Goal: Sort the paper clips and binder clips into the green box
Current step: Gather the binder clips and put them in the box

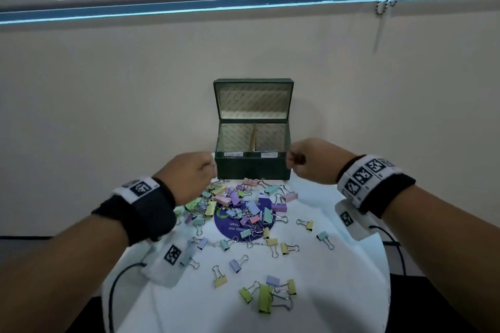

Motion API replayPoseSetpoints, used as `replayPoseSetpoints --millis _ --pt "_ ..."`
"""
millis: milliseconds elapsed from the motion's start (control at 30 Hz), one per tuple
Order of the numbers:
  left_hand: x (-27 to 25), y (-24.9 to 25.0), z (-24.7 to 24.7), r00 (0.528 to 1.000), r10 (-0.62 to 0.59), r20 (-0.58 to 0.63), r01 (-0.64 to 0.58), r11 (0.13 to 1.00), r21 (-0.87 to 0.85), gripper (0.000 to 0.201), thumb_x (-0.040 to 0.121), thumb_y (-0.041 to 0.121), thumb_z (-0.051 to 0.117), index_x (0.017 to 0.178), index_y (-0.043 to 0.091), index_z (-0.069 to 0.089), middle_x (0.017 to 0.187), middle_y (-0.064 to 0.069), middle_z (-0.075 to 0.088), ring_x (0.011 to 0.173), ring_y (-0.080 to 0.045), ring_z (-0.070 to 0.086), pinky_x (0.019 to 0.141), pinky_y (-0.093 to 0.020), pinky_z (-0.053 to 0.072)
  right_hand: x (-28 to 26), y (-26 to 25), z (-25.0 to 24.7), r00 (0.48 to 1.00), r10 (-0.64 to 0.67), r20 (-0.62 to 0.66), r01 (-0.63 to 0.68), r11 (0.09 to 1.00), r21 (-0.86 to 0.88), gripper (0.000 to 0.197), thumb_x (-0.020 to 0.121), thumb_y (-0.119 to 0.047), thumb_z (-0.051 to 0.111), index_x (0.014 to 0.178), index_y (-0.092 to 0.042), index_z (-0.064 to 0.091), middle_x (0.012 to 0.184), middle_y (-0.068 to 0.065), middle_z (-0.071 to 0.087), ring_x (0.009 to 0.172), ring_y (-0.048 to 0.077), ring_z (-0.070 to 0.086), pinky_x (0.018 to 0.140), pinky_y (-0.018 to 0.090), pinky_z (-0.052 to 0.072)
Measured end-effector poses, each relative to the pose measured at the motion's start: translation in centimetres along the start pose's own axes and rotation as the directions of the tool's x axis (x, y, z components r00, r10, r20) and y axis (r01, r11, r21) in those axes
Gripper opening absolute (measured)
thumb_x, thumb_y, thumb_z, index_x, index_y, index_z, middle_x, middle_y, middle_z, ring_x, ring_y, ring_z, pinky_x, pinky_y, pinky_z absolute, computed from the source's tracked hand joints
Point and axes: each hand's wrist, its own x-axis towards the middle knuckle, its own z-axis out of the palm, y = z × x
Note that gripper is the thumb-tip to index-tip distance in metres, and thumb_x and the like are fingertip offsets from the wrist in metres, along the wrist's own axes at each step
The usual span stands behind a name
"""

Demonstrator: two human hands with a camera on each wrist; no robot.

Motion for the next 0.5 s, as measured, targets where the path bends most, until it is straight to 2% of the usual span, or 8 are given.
replayPoseSetpoints --millis 67,133,233,300,400,433,500 --pt "2.9 1.9 -0.2 1.000 0.003 0.000 -0.003 0.998 -0.070 0.030 0.098 0.013 0.038 0.084 0.016 0.064 0.078 0.009 0.058 0.074 -0.010 0.053 0.065 -0.027 0.037 -0.8 0.9 1.0 0.997 0.026 0.078 -0.022 0.998 -0.060 0.022 0.089 -0.008 0.056 0.096 -0.024 0.069 0.092 -0.014 0.063 0.088 0.010 0.061 0.090 0.028 0.053" --pt "5.7 3.9 0.0 1.000 0.006 -0.002 -0.006 0.995 -0.098 0.032 0.098 0.011 0.038 0.083 0.015 0.066 0.079 0.008 0.058 0.079 -0.014 0.054 0.068 -0.028 0.037 -1.3 1.6 2.0 0.992 0.062 0.109 -0.056 0.997 -0.058 0.026 0.089 -0.010 0.059 0.104 -0.028 0.070 0.097 -0.018 0.061 0.093 0.008 0.059 0.092 0.025 0.051" --pt "9.2 6.4 0.9 1.000 0.013 -0.014 -0.014 0.998 -0.069 0.029 0.096 0.010 0.041 0.088 0.011 0.069 0.083 0.003 0.062 0.082 -0.018 0.055 0.068 -0.026 0.036 -1.4 2.2 3.3 0.989 0.080 0.129 -0.075 0.996 -0.038 0.029 0.089 -0.016 0.062 0.107 -0.037 0.069 0.094 -0.025 0.056 0.094 0.005 0.057 0.090 0.024 0.050" --pt "10.9 7.7 1.7 1.000 0.013 -0.003 -0.013 0.999 -0.044 0.026 0.097 0.012 0.044 0.094 0.009 0.070 0.098 -0.006 0.069 0.087 -0.022 0.060 0.073 -0.026 0.042 -1.1 2.3 3.9 0.988 0.076 0.133 -0.076 0.997 -0.004 0.029 0.090 -0.016 0.061 0.110 -0.035 0.069 0.097 -0.022 0.057 0.094 0.006 0.055 0.086 0.022 0.047" --pt "12.4 9.2 2.6 1.000 -0.024 0.004 0.024 0.998 -0.060 0.028 0.099 0.010 0.044 0.113 0.004 0.068 0.111 -0.012 0.070 0.087 -0.020 0.060 0.074 -0.025 0.043 -0.7 2.5 4.7 0.990 0.061 0.129 -0.064 0.998 0.020 0.028 0.090 -0.016 0.060 0.111 -0.031 0.069 0.109 -0.012 0.064 0.102 0.011 0.059 0.092 0.027 0.051" --pt "12.8 9.4 2.7 0.999 -0.033 0.009 0.033 0.998 -0.057 0.029 0.099 0.008 0.044 0.117 0.004 0.067 0.115 -0.012 0.069 0.091 -0.022 0.062 0.076 -0.025 0.043 -0.6 2.6 5.0 0.990 0.062 0.125 -0.066 0.998 0.021 0.027 0.089 -0.016 0.061 0.110 -0.032 0.069 0.109 -0.011 0.065 0.102 0.012 0.060 0.093 0.029 0.052" --pt "13.4 9.6 2.8 0.998 -0.046 0.039 0.047 0.998 -0.046 0.032 0.098 0.006 0.045 0.122 0.008 0.066 0.121 -0.012 0.067 0.108 -0.027 0.064 0.089 -0.028 0.050 -0.5 2.9 5.2 0.990 0.074 0.117 -0.078 0.996 0.032 0.024 0.089 -0.019 0.063 0.108 -0.033 0.068 0.106 -0.012 0.065 0.101 0.013 0.061 0.092 0.029 0.052"
